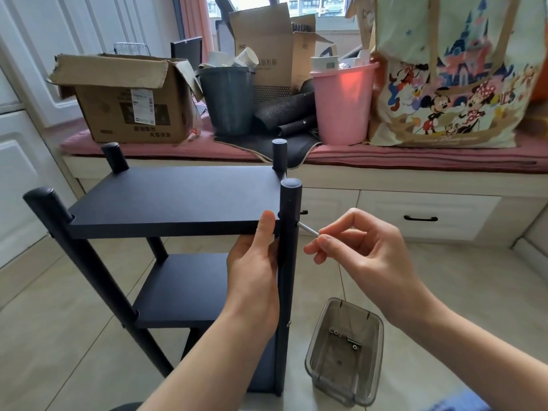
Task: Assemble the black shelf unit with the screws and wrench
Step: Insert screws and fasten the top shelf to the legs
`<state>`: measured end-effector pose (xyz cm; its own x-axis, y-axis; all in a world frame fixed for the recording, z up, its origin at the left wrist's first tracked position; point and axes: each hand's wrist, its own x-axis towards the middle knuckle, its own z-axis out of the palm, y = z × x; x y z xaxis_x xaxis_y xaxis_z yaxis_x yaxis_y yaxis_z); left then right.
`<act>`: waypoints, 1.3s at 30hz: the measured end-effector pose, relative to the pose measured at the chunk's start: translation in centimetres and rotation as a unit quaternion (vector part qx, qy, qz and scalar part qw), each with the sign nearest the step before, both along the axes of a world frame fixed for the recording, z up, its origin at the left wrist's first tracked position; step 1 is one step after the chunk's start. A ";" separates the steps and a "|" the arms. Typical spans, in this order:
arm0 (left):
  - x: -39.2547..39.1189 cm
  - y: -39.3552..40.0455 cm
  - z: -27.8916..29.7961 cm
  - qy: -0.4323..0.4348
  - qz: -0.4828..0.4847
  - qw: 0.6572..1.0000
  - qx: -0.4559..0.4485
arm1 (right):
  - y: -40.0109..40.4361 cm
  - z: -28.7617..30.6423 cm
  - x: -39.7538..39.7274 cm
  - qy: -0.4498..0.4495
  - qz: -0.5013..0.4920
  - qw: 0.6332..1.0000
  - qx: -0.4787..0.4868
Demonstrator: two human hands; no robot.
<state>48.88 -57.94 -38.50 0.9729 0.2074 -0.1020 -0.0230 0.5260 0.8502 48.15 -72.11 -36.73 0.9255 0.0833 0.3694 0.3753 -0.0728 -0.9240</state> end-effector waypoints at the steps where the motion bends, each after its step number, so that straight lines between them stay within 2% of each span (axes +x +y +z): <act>1: 0.0 0.0 0.0 0.001 0.000 1.000 0.001 | 0.0 0.0 0.0 0.000 0.002 1.000 -0.003; 13: -0.3 -0.1 0.0 0.006 0.002 1.000 -0.007 | 0.1 -0.1 0.1 -0.010 0.018 1.000 -0.005; 22: -0.4 -1.1 -0.3 -0.008 0.067 0.997 -0.024 | 1.2 -0.2 0.8 -0.038 0.016 0.999 -0.022; 39: -0.4 -1.0 -0.6 -0.026 0.021 0.999 -0.020 | 1.6 -0.2 1.7 -0.051 0.008 0.998 -0.040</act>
<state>48.51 -58.95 -39.12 0.9675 0.2458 -0.0597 -0.0904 0.5566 0.8259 49.85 -70.52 -36.94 0.8822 0.1301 0.4525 0.4681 -0.1376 -0.8729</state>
